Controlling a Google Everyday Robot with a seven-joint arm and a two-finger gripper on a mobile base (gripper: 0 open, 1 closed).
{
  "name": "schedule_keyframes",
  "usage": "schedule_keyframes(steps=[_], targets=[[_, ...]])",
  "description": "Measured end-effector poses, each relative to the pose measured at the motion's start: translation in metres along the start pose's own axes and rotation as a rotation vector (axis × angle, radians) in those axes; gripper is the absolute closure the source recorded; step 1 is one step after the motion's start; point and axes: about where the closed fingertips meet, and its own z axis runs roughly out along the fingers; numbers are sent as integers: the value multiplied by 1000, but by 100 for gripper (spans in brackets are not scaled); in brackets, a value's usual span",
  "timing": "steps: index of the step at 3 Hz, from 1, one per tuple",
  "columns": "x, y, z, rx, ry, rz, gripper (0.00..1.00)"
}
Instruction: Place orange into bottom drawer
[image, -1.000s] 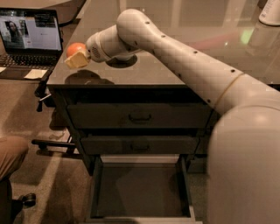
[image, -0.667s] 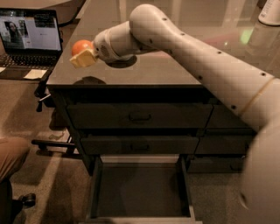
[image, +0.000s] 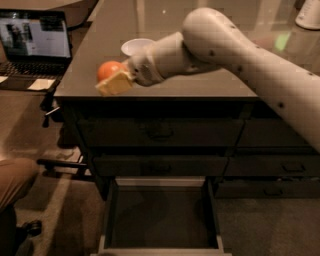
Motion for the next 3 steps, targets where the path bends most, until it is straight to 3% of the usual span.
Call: schedule_keyframes(steps=[1,2,3], targets=[[56,26,-13,-5,120,101,100],[128,39,-19,78,271,258,100],[210,53,-7,131,363,415,100]])
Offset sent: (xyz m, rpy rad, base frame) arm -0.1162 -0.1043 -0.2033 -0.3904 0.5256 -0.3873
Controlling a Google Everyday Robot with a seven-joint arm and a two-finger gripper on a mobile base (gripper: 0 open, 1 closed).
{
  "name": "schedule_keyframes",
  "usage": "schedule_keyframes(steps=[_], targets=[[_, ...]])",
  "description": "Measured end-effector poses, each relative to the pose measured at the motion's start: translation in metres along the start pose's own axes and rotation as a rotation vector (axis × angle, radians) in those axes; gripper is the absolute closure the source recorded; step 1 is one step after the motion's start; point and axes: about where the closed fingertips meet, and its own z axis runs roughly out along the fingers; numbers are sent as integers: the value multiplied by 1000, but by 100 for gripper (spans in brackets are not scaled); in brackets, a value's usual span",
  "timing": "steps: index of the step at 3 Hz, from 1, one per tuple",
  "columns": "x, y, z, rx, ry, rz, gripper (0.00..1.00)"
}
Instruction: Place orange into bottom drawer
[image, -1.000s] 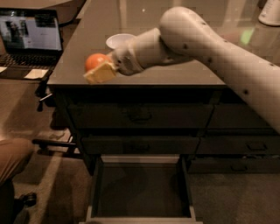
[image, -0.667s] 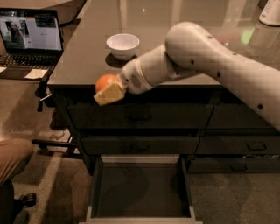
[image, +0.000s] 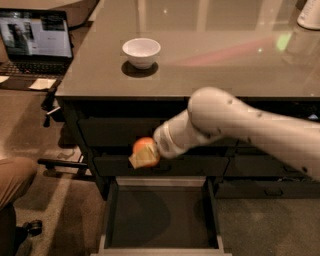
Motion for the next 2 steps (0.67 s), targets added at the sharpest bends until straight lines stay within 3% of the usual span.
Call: schedule_keyframes(steps=[1,2], targets=[[81,-1,64,14,72,114,100],[84,-3,70,5,78,104,100]])
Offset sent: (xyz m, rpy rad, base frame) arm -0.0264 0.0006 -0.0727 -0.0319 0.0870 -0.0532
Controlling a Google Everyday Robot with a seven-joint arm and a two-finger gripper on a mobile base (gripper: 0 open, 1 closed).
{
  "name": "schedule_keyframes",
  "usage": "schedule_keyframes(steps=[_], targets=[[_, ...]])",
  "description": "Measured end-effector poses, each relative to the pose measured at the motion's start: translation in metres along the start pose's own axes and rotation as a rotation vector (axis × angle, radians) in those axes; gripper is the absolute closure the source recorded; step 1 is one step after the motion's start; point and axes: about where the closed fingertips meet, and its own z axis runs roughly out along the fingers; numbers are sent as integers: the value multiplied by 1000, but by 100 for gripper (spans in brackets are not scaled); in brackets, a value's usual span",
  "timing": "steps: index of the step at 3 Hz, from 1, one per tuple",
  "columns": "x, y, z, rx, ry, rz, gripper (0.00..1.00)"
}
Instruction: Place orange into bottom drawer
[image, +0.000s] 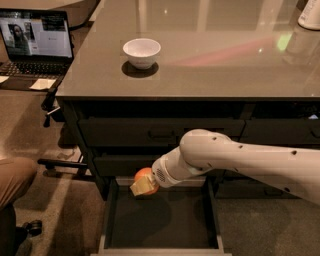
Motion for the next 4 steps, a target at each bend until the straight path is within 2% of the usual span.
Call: schedule_keyframes(steps=[1,3,4], targets=[[8,-13,21,-65,-29,-4,100],[70,-70,112,-222,-81,23,100],[99,-96,155,-275,-150,52,100]])
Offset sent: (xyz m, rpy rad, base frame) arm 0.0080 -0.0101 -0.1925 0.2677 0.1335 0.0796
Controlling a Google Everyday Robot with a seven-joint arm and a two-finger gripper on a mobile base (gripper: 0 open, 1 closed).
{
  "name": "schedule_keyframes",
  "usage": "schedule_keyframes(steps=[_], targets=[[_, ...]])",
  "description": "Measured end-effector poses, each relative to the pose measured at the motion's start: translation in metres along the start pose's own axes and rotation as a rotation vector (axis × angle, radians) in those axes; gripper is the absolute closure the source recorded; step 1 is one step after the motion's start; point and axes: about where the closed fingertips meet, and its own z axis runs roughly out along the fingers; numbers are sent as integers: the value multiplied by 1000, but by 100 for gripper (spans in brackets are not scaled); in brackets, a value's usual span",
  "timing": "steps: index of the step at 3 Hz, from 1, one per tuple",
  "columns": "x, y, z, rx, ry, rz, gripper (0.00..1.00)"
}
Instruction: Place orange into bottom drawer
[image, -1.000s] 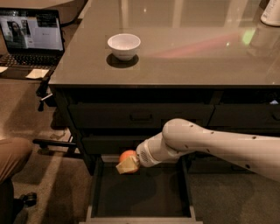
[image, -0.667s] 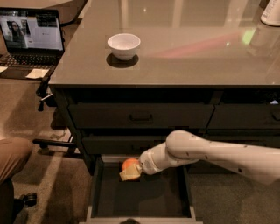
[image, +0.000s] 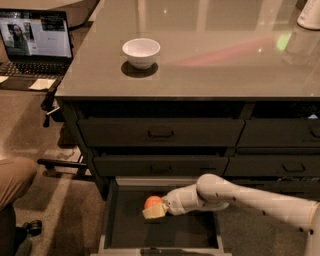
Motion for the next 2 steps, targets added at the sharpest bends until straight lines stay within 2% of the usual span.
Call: schedule_keyframes(steps=[1,2], targets=[[36,-38,41,-25,-64,55,100],[78,-75,89,-12,-65,152,100]])
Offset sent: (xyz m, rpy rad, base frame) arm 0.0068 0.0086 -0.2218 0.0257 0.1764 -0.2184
